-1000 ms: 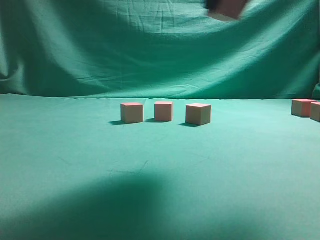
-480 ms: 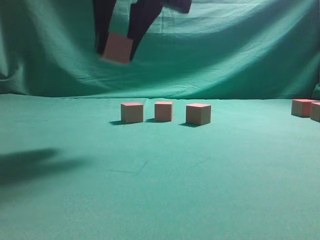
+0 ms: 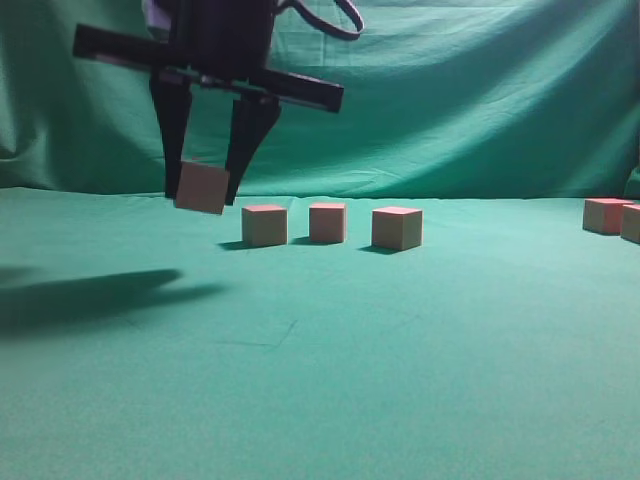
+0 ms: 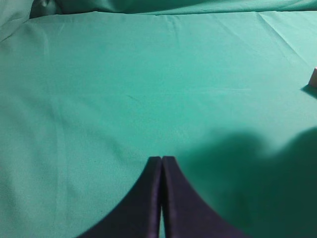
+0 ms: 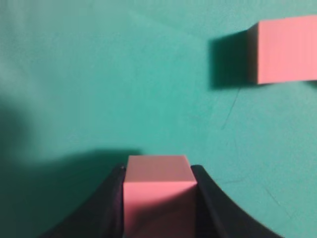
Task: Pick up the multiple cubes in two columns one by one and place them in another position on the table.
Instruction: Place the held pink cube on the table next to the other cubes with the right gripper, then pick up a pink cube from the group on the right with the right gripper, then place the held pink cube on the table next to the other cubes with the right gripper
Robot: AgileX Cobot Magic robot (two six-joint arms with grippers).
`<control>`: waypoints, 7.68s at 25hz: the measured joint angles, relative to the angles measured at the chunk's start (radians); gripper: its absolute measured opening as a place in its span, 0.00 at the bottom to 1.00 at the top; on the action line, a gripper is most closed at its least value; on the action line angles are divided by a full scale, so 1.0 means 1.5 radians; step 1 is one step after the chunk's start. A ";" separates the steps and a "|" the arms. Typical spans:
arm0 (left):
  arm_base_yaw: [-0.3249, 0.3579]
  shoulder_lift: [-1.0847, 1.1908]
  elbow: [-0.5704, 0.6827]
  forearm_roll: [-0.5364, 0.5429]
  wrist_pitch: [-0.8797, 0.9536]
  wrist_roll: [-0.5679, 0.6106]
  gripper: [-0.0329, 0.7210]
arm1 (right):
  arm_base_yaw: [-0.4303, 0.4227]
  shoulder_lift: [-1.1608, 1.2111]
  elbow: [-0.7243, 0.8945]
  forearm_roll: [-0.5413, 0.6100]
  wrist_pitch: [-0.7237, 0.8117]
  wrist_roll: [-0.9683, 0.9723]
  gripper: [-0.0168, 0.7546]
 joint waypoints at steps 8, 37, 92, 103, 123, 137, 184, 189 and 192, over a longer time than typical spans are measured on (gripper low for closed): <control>0.000 0.000 0.000 0.000 0.000 0.000 0.04 | 0.000 0.025 -0.001 -0.062 -0.043 0.105 0.36; 0.000 0.000 0.000 0.000 0.000 0.000 0.04 | 0.000 0.050 -0.003 -0.135 -0.079 0.188 0.36; 0.000 0.000 0.000 0.000 0.000 0.000 0.04 | 0.002 -0.038 -0.094 -0.175 0.033 0.100 0.73; 0.000 0.000 0.000 0.000 0.000 0.000 0.04 | 0.003 -0.253 -0.107 -0.206 0.056 -0.057 0.73; 0.000 0.000 0.000 0.000 0.000 0.000 0.04 | -0.271 -0.607 0.492 -0.340 0.055 -0.005 0.73; 0.000 0.000 0.000 0.000 0.000 0.000 0.04 | -0.418 -0.467 0.561 -0.219 -0.091 -0.055 0.73; 0.000 0.000 0.000 0.000 0.000 0.000 0.04 | -0.431 -0.342 0.408 -0.017 -0.070 -0.247 0.37; 0.000 0.000 0.000 0.000 0.000 0.000 0.04 | -0.335 -0.425 0.404 0.028 -0.053 -0.299 0.37; 0.000 0.000 0.000 0.000 0.000 0.000 0.04 | -0.265 -0.439 0.402 0.031 -0.042 -0.300 0.37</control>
